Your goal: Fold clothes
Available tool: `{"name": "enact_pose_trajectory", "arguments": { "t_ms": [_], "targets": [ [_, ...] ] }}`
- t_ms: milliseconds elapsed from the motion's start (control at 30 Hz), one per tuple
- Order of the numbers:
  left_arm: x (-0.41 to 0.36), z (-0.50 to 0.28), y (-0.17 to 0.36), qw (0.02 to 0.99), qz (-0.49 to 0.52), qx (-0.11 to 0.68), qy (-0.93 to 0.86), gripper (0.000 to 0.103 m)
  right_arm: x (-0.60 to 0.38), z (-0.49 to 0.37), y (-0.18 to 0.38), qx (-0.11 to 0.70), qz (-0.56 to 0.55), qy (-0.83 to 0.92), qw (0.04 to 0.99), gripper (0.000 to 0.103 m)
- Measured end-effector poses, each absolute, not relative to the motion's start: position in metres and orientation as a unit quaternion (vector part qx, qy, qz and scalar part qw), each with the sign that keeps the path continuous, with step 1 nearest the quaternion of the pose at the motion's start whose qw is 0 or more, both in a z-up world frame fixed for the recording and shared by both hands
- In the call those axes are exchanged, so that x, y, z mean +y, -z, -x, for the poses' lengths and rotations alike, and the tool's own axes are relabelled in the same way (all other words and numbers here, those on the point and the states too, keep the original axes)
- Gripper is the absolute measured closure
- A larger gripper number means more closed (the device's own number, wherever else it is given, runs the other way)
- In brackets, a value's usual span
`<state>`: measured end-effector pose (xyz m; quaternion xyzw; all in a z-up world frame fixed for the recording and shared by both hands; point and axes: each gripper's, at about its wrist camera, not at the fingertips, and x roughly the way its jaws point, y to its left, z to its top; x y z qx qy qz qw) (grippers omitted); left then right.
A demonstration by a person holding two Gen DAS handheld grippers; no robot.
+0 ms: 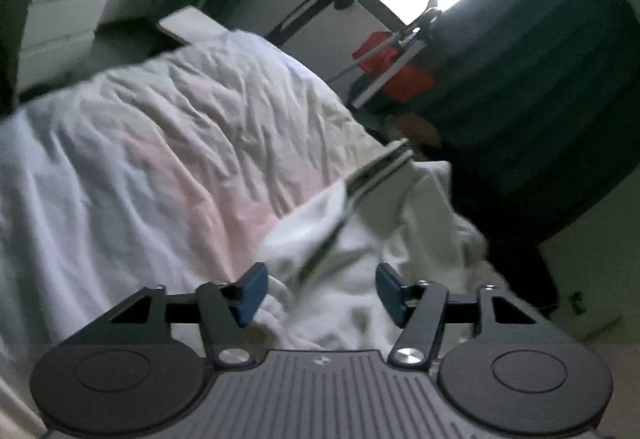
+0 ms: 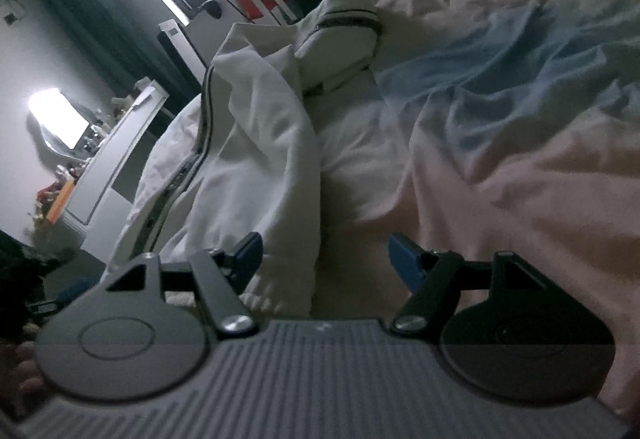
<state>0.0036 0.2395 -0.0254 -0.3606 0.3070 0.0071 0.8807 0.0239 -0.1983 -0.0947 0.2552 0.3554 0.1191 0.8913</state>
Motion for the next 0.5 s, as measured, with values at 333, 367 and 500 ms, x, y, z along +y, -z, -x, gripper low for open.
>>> {"name": "enact_pose_trajectory", "arguments": {
  "t_ms": [333, 367, 500],
  "targets": [
    [0.230, -0.012, 0.042, 0.833, 0.375, 0.405, 0.025, 0.043, -0.190, -0.038, 0.103, 0.371, -0.258, -0.128, 0.883, 0.030],
    [0.228, -0.015, 0.047, 0.823, 0.381, 0.420, 0.031, 0.045, -0.190, -0.039, 0.104, 0.373, -0.260, -0.129, 0.881, 0.030],
    [0.227, -0.022, 0.059, 0.812, 0.386, 0.438, 0.008, 0.051, -0.187, -0.040, 0.107, 0.377, -0.256, -0.132, 0.880, 0.030]
  ]
}}
